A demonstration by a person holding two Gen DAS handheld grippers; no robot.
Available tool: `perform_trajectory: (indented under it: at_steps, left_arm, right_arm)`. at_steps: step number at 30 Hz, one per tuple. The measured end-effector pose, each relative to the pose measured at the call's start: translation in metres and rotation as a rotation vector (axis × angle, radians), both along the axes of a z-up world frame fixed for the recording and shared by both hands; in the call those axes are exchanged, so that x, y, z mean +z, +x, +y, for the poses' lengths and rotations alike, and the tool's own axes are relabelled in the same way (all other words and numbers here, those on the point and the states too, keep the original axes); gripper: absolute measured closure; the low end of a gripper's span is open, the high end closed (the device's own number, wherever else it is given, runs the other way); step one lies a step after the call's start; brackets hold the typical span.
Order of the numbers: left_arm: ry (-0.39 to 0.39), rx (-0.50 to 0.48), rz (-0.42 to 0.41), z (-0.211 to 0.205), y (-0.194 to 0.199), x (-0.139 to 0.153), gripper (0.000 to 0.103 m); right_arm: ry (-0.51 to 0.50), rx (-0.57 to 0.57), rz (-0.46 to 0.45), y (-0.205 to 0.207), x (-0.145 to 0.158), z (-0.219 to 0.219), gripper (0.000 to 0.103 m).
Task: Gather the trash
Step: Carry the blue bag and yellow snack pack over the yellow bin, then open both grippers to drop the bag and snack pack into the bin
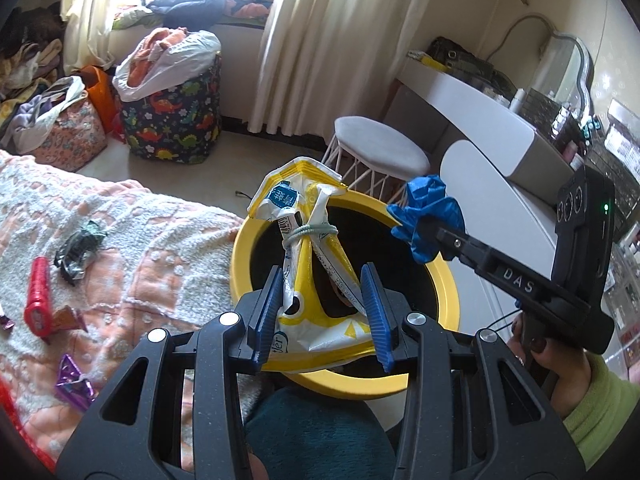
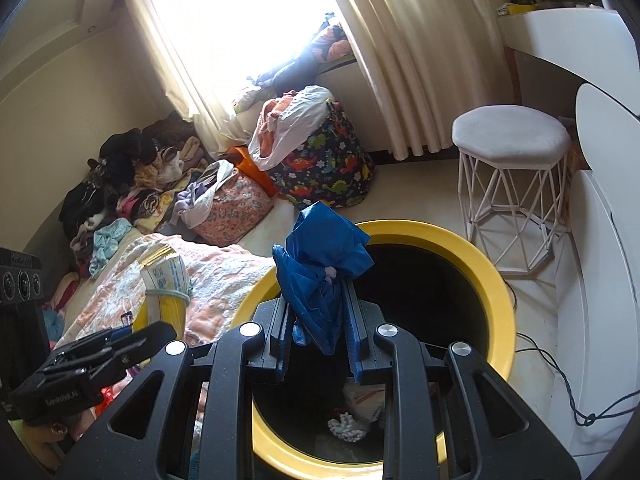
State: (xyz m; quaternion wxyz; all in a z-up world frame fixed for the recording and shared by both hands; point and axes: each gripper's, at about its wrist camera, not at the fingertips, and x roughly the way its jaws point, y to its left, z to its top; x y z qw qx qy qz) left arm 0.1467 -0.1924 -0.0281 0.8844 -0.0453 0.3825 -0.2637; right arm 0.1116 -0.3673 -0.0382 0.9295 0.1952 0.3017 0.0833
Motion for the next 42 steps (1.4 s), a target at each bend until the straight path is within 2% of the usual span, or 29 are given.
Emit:
perform_trajectory:
  at_steps: [15,24,26,29,30,33,39,42]
  left_arm:
    - [0.051,-0.071,0.061,-0.030,0.007,-0.027,0.071]
    - [0.063,-0.067,0.092,-0.032,0.014,-0.043,0.071]
    - [0.062,-0.062,0.093,-0.032,0.015,-0.044,0.070]
    - [0.058,-0.046,0.093,-0.030,0.016,-0.046,0.070]
    - [0.057,-0.039,0.091,-0.030,0.017,-0.046,0.066]
    - [0.049,-0.010,0.079,-0.025,0.017,-0.043,0.044]
    - [0.033,0.059,0.022,-0.008,0.012,-0.030,0.012]
    - [0.031,0.094,-0.016,0.000,0.009,-0.021,0.011]
  right_arm:
    - [0.027,-0.045,0.053,0.008,-0.019,-0.023,0.079]
    - [0.036,-0.044,0.088,0.011,-0.032,-0.025,0.079]
    - [0.035,-0.042,0.092,0.012,-0.034,-0.025,0.077]
    - [0.036,-0.047,0.099,0.012,-0.034,-0.024,0.067]
    - [0.036,-0.048,0.100,0.011,-0.034,-0.025,0.063]
    - [0.033,-0.053,0.097,0.010,-0.032,-0.022,0.054]
    - [-0.003,-0.059,0.077,0.005,-0.024,-0.013,0.046]
    - [-0.017,-0.057,0.057,0.003,-0.018,-0.008,0.042]
